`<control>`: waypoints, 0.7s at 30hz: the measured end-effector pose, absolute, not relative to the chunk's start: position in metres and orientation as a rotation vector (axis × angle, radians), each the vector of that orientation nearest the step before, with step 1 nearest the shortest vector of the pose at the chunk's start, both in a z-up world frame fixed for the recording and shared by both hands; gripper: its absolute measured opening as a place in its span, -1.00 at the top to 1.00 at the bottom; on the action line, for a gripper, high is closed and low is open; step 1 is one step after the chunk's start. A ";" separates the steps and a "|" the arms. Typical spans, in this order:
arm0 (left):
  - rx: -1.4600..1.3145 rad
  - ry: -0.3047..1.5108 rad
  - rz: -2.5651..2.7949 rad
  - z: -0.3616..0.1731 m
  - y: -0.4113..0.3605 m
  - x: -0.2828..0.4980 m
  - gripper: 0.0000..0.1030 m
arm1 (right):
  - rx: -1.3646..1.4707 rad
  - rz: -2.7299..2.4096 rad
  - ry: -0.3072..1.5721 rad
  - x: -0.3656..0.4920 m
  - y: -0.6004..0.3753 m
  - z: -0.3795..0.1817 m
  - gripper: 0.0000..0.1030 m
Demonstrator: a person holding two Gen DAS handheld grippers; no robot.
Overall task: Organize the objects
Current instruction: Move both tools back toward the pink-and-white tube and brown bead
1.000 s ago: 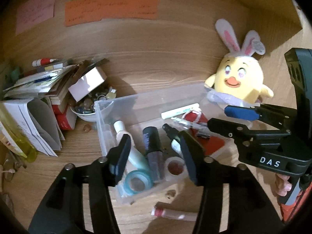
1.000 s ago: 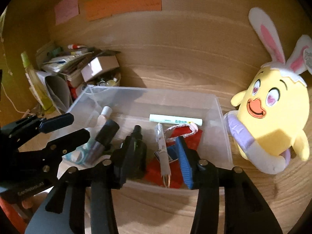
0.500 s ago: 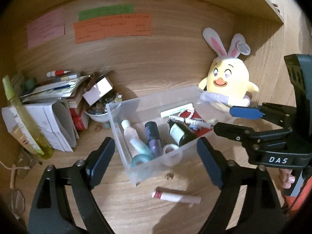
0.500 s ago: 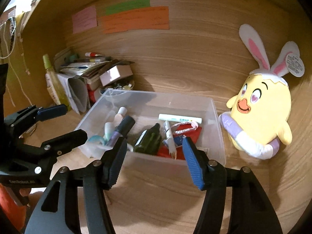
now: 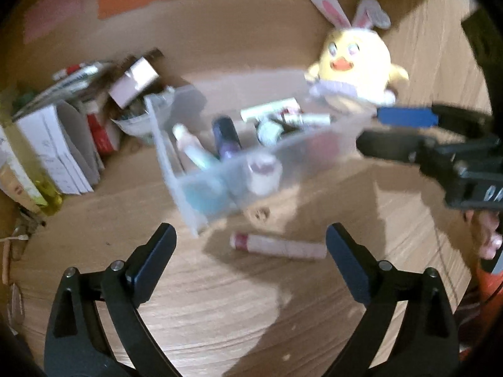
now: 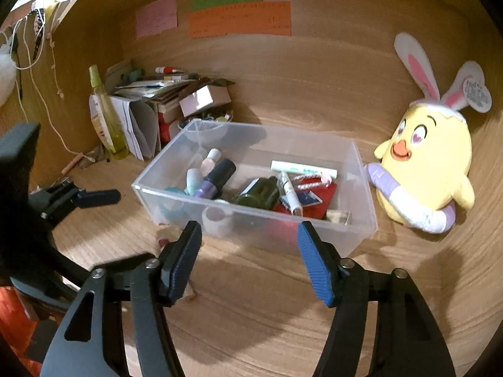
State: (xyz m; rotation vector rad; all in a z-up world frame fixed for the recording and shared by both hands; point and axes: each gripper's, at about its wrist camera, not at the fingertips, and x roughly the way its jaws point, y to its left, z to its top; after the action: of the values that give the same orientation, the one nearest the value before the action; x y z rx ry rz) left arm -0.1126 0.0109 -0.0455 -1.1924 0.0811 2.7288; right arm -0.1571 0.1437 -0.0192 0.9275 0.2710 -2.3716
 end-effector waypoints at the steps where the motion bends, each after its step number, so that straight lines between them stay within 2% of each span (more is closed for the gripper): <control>1: -1.215 0.095 2.707 -0.051 0.014 -0.114 -0.89 | 0.931 -2.371 0.272 -0.156 0.145 -0.021 -0.22; 10: -1.341 0.063 2.588 -0.075 0.025 -0.133 -0.89 | 0.993 -2.356 0.276 -0.157 0.152 -0.037 -0.24; 20: -1.382 0.136 2.575 -0.084 0.038 -0.144 -0.88 | 1.060 -2.320 0.288 -0.166 0.149 -0.055 -0.24; 21: -1.377 0.129 2.574 -0.084 0.038 -0.144 -0.82 | 1.066 -2.313 0.287 -0.168 0.147 -0.057 -0.24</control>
State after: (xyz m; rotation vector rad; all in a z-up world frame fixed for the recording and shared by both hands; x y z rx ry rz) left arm -0.1443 0.0380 -0.0838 -1.3771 0.1285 2.5743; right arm -0.1678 0.1473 -0.0567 1.0655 0.2874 -2.3134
